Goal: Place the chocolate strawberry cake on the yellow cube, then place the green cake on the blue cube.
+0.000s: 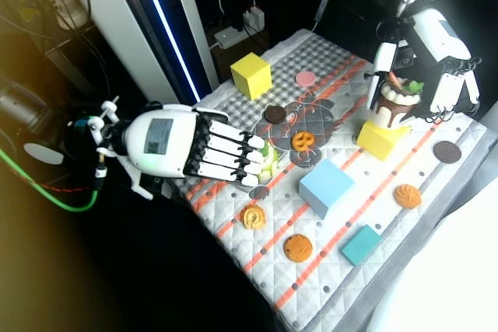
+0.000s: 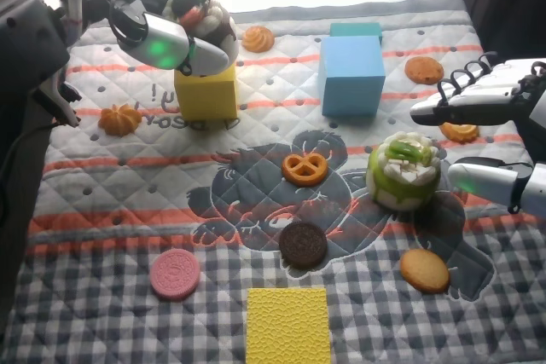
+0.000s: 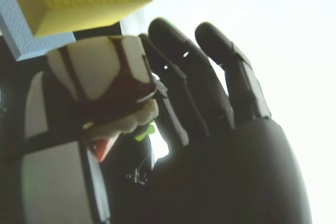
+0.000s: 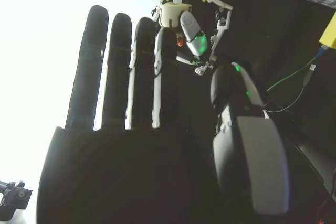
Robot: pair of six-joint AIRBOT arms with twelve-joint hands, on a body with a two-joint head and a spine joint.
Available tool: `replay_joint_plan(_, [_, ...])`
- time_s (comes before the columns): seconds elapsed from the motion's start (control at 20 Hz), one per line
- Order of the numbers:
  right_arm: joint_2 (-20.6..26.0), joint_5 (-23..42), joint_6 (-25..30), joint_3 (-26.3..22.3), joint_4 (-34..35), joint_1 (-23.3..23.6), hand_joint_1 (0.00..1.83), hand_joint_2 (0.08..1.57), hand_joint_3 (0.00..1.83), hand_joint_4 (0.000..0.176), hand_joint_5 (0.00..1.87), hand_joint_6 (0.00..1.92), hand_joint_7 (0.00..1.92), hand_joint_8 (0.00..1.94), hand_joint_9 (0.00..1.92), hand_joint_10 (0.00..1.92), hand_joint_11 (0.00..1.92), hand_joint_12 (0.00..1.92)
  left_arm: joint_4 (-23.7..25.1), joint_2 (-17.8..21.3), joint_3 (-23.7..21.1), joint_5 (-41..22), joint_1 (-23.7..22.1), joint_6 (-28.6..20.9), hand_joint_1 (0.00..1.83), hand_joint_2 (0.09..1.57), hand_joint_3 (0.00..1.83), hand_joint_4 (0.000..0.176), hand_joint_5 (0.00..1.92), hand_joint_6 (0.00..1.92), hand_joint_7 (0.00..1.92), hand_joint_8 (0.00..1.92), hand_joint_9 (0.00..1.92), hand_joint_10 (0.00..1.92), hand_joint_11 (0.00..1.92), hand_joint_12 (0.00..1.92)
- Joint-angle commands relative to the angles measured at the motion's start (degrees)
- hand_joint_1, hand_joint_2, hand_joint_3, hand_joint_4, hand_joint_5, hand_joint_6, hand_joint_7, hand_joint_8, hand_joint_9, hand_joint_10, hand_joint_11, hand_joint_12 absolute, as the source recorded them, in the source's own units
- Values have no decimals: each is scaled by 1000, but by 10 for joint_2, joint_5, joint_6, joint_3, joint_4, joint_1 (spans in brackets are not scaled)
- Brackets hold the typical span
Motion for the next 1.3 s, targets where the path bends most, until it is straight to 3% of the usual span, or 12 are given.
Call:
replay_joint_plan(0.0, [1, 71, 5, 0, 8, 4, 377, 1315, 1, 29, 616, 1, 677, 2, 624, 2, 543, 162, 3, 2, 4, -61, 0, -4, 995, 1129, 0, 176, 921, 1066, 879, 592, 731, 931, 195, 1565])
replay_joint_plan(0.1, [1, 71, 7, 0, 8, 1, 441, 1313, 0, 33, 608, 0, 668, 0, 619, 0, 543, 156, 2, 2, 4, -59, 5, -4, 982, 1145, 2, 176, 887, 1117, 833, 581, 700, 968, 189, 1603])
replay_joint_plan(0.15, [1, 71, 7, 0, 9, 0, 446, 1314, 0, 26, 614, 3, 676, 4, 629, 4, 550, 158, 1, 1, 4, -59, 7, -4, 974, 1068, 0, 43, 758, 544, 793, 553, 668, 974, 174, 1580])
replay_joint_plan(0.2, [1, 71, 7, 0, 10, -1, 447, 1307, 0, 30, 618, 4, 682, 6, 633, 5, 552, 159, 0, 1, 4, -59, 9, -4, 978, 1041, 0, 17, 760, 234, 751, 478, 626, 964, 155, 1579])
replay_joint_plan(0.25, [1, 71, 7, 0, 11, -2, 447, 1307, 0, 30, 618, 4, 682, 6, 633, 5, 552, 159, 0, 1, 4, -58, 10, -4, 978, 1041, 0, 17, 760, 234, 751, 478, 626, 964, 155, 1579])
replay_joint_plan(0.35, [1, 71, 7, 0, 12, -2, 467, 1306, 0, 29, 621, 3, 687, 5, 638, 5, 562, 161, 0, 0, 4, -58, 12, -4, 970, 998, 0, 59, 637, 4, 646, 133, 575, 632, 107, 1394])
replay_joint_plan(0.45, [1, 71, 7, 0, 12, -2, 449, 1308, 0, 37, 615, 3, 684, 4, 630, 3, 550, 153, 0, 0, 4, -58, 13, -4, 1004, 965, 2, 55, 578, 0, 625, 35, 562, 500, 87, 1315])
replay_joint_plan(0.6, [1, 71, 7, 0, 14, -4, 492, 1303, 0, 19, 629, 5, 688, 4, 628, 3, 545, 152, -1, 0, 3, -58, 14, -4, 981, 964, 3, 86, 531, 0, 611, 16, 554, 473, 74, 1307])
replay_joint_plan(0.7, [1, 71, 7, 0, 14, -4, 467, 1308, 1, 29, 615, 2, 686, 1, 633, 4, 547, 152, -1, 0, 2, -58, 16, -4, 965, 965, 1, 90, 518, 0, 602, 6, 541, 463, 44, 1349])
replay_joint_plan(0.95, [1, 71, 7, 0, 15, -5, 439, 1299, 0, 0, 663, 8, 717, 5, 659, 5, 576, 149, -1, 5, -7, -66, 22, -4, 908, 913, 0, 103, 325, 0, 530, 0, 513, 500, 75, 1395])
replay_joint_plan(1.1, [1, 72, 7, 0, 16, -5, 456, 1299, 0, 0, 655, 1, 703, 0, 643, 0, 560, 127, 3, 12, -19, -78, 27, -4, 841, 877, 0, 166, 134, 0, 475, 0, 497, 331, 1, 1358])
replay_joint_plan(1.25, [1, 72, 7, 0, 16, -6, 461, 1306, 2, 18, 617, 0, 683, 0, 629, 0, 555, 123, 7, 18, -28, -88, 27, -4, 789, 860, 0, 176, 37, 0, 396, 0, 473, 96, 0, 1201])
